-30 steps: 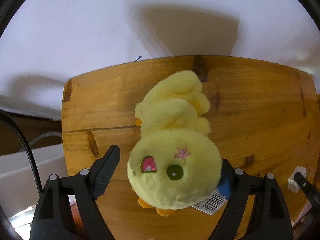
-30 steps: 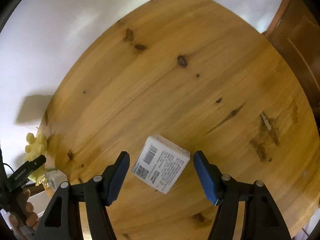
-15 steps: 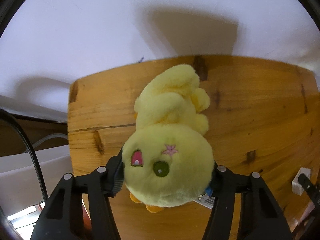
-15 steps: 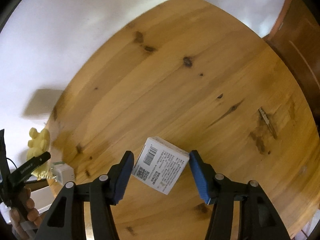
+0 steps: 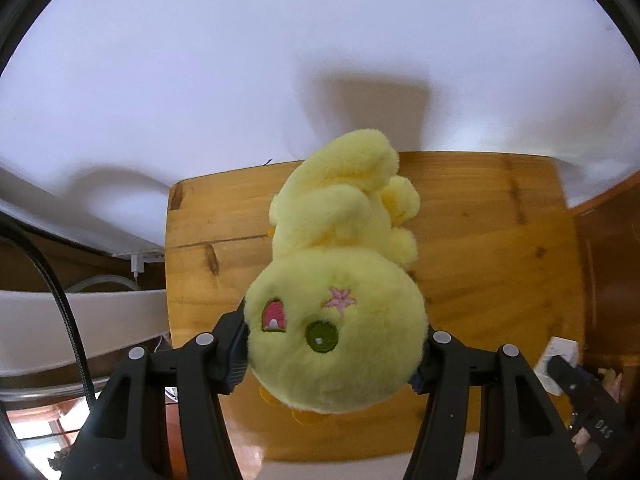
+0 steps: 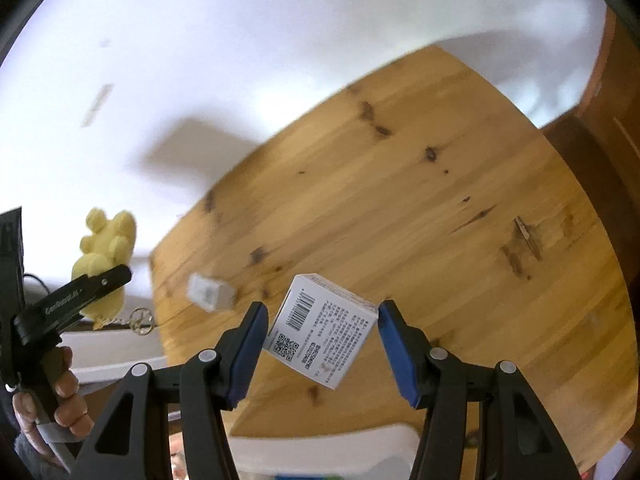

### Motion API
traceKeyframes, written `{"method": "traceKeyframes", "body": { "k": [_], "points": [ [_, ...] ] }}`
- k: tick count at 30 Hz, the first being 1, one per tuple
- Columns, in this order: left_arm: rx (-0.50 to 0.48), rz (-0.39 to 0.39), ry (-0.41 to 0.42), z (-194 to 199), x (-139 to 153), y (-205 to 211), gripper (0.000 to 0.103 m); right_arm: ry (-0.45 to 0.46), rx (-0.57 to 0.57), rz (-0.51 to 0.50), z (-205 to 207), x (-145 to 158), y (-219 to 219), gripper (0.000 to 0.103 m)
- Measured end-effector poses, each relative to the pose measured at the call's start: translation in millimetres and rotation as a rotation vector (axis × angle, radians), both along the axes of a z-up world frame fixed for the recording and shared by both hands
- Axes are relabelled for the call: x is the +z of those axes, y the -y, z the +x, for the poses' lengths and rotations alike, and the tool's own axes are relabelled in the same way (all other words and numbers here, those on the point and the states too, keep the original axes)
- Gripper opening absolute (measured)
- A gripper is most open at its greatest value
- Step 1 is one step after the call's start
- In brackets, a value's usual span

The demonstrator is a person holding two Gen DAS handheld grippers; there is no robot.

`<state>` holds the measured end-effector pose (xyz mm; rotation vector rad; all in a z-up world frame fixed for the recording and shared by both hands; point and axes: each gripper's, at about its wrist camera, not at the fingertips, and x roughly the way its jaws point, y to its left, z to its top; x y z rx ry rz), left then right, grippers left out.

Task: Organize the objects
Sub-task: 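Lift the yellow chick plush and white box and carry them over the tray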

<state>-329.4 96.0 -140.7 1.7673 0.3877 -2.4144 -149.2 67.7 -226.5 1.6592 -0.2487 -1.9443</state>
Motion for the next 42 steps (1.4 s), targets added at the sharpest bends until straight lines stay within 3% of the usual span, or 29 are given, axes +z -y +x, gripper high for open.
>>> {"method": "traceKeyframes", "body": {
  "k": [1,4,12,20,29,35,42],
  "points": [
    [0.001,0.003,-0.006,-17,6,1,0.063,-0.009,0.01,-0.011,5,7,-3,0.058],
    [0.008,0.019,-0.044,4,40,-12,0.063,-0.043,0.042,-0.049,24,32,-15,0.058],
    [0.003,0.022,-0.143,66,88,-36,0.063,-0.163,0.131,-0.11,92,99,-64,0.058],
    [-0.033,0.02,-0.198,139,133,-86,0.063,-0.254,0.218,-0.1,163,130,-101,0.058],
    [-0.097,-0.001,-0.158,181,117,-132,0.063,-0.246,0.292,-0.065,215,119,-124,0.058],
    [-0.15,-0.033,-0.134,191,97,-167,0.064,-0.234,0.328,-0.016,234,100,-128,0.058],
    [-0.173,-0.068,-0.049,188,59,-197,0.064,-0.217,0.376,0.037,247,79,-124,0.058]
  ]
}}
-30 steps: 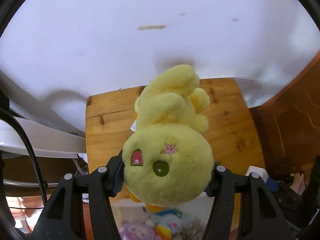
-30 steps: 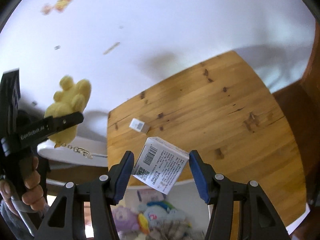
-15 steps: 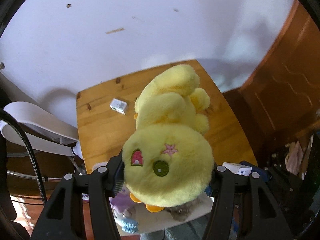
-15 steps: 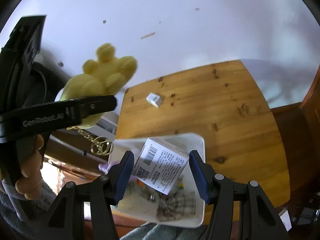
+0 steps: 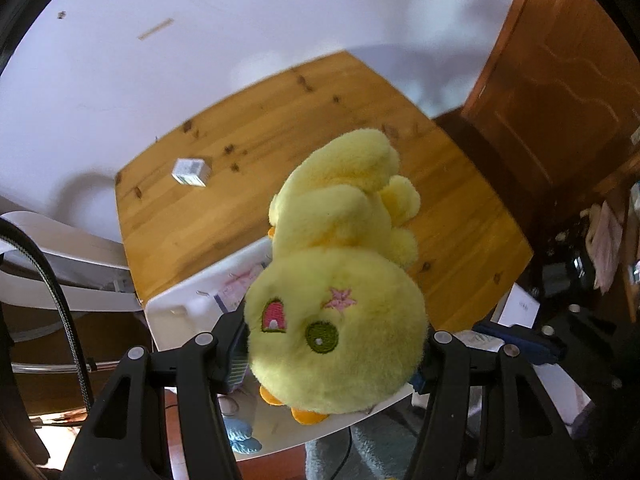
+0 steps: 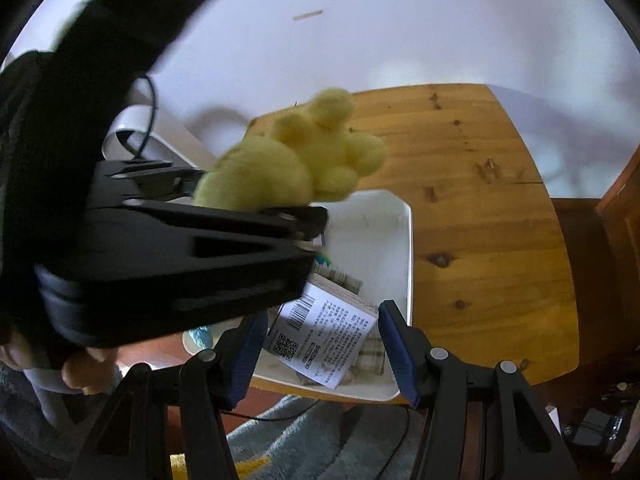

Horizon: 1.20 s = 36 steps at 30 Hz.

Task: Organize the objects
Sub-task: 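Lift the yellow chick plush and white box and carry them over the tray, then open both tools to drop the chick plush and white box into the tray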

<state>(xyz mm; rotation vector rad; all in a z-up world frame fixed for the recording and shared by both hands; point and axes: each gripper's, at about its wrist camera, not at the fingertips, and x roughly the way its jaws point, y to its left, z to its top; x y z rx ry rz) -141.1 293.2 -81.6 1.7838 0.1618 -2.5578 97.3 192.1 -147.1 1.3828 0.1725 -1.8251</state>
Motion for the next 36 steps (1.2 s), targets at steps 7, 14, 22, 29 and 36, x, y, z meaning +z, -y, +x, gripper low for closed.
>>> {"method": "traceKeyframes", "body": {
  "k": [7,14,22,29,36],
  "points": [
    [-0.01,-0.022,0.068,-1,-27,-13,0.066,0.03,0.014,0.047,1,-20,4,0.059],
    [0.039,-0.001,0.138,-1,-49,-8,0.069,0.061,0.02,0.073,0,-31,10,0.066],
    [0.117,0.049,0.154,3,-52,2,0.087,0.113,0.017,0.073,-3,-35,14,0.075],
    [0.173,0.05,0.152,6,-49,6,0.088,0.085,0.037,0.066,0,-31,21,0.075],
    [0.219,0.047,0.139,8,-41,15,0.088,0.07,0.049,0.056,0,-24,26,0.075]
  ]
}}
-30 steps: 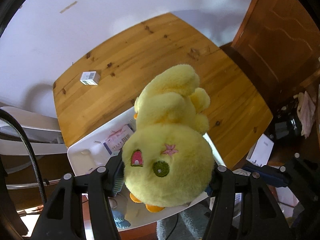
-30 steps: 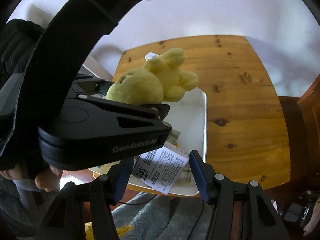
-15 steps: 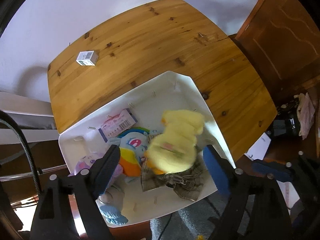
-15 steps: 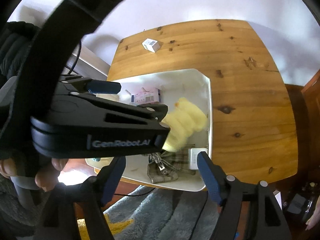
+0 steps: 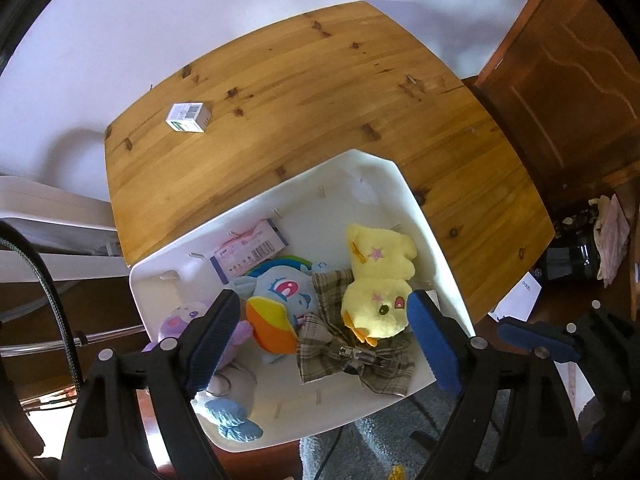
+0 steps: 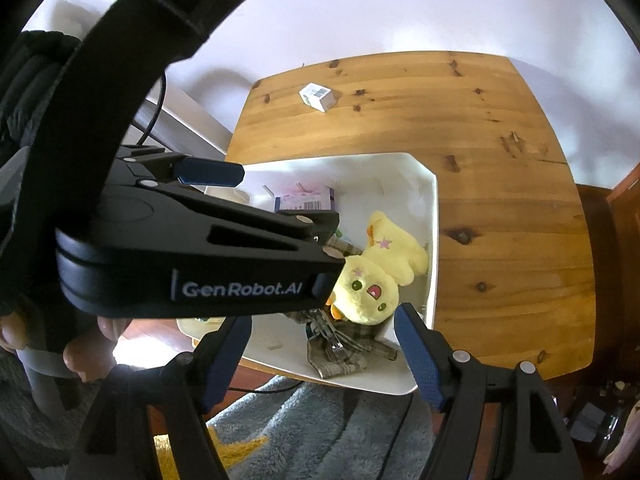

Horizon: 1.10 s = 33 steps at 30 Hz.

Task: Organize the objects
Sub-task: 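Open both tools to drop the chick plush and white box into the tray, then reach the left tool to the last white box and grasp it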

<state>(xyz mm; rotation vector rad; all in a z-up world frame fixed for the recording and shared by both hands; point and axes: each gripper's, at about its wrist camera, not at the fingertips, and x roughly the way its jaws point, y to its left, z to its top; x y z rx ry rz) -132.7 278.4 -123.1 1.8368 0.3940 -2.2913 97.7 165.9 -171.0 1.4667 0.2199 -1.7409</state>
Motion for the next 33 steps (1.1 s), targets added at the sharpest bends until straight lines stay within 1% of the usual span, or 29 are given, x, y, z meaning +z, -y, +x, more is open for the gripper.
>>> {"method": "traceKeyframes", "body": {
  "k": [6,8,15,22,29,33],
  "points": [
    [0.056,-0.004,-0.018,0,10,9,0.088,-0.004,-0.006,-0.011,-3,5,4,0.075],
    [0.095,-0.003,-0.022,0,13,12,0.088,-0.004,-0.008,-0.014,-4,6,5,0.075],
    [0.157,0.009,-0.034,-1,21,23,0.088,-0.014,-0.013,-0.033,-11,14,11,0.075],
    [0.213,0.004,-0.065,1,38,44,0.088,-0.018,-0.025,-0.053,-21,21,18,0.075],
    [0.282,-0.021,-0.091,1,59,70,0.088,-0.026,-0.047,-0.085,-34,32,25,0.075],
    [0.332,-0.055,-0.117,3,76,95,0.088,-0.022,-0.066,-0.107,-47,37,30,0.075]
  ]
}}
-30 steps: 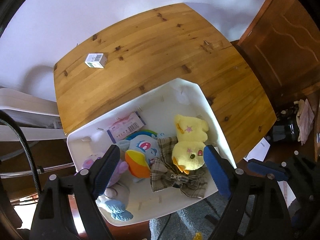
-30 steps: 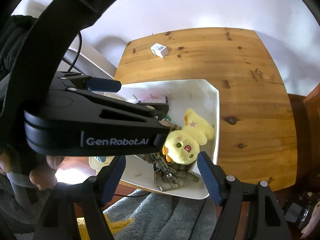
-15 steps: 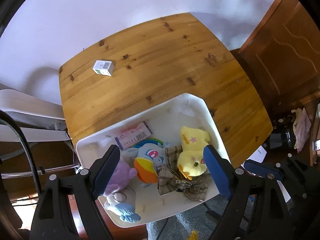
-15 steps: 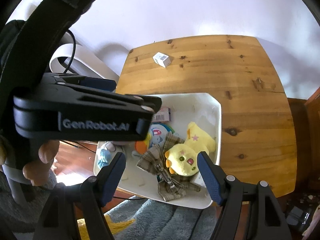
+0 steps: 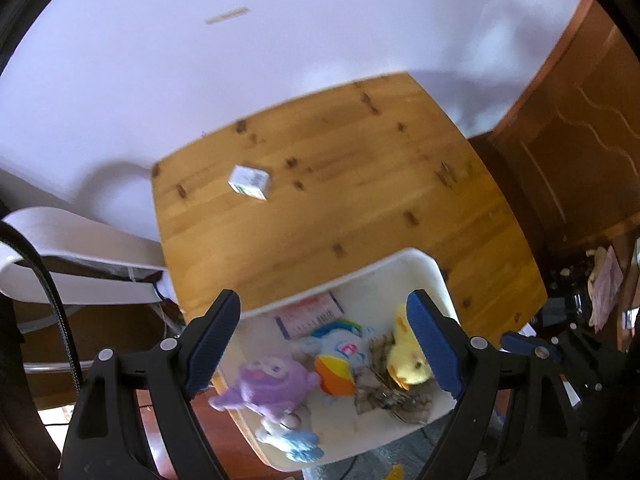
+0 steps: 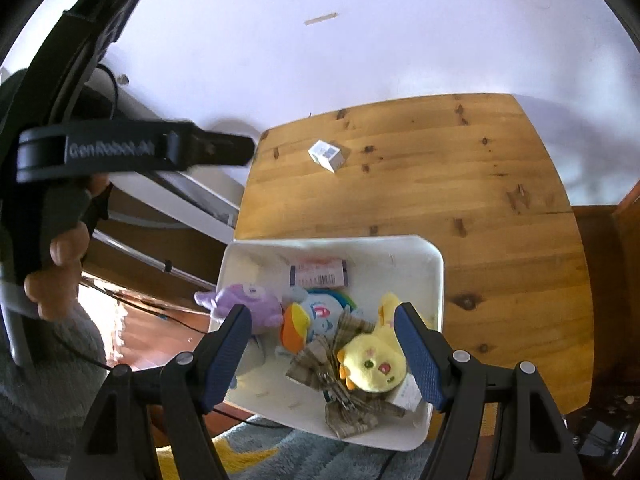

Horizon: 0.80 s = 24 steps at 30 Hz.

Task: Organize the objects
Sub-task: 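Reach the left tool to the last white box and grasp it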

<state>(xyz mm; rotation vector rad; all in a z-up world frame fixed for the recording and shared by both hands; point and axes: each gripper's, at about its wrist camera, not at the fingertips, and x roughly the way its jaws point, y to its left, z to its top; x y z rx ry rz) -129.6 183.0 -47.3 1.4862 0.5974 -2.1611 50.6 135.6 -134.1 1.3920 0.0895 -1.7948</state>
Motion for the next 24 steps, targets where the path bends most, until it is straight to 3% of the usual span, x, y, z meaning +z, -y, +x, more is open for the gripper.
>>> {"method": "traceKeyframes", "body": {
  "k": [7,12,17,24],
  "points": [
    [0.104,-0.043,-0.023,3,17,51,0.088,-0.026,-0.02,-0.004,-26,9,20,0.075],
    [0.169,-0.031,-0.024,-6,7,87,0.092,-0.048,-0.029,0.007,-45,11,38,0.075],
    [0.277,0.108,-0.029,-23,-27,125,0.093,-0.018,-0.047,0.014,-57,0,50,0.075],
    [0.532,0.328,-0.069,-43,-106,183,0.093,0.037,-0.073,0.07,-67,-26,57,0.075]
  ]
}}
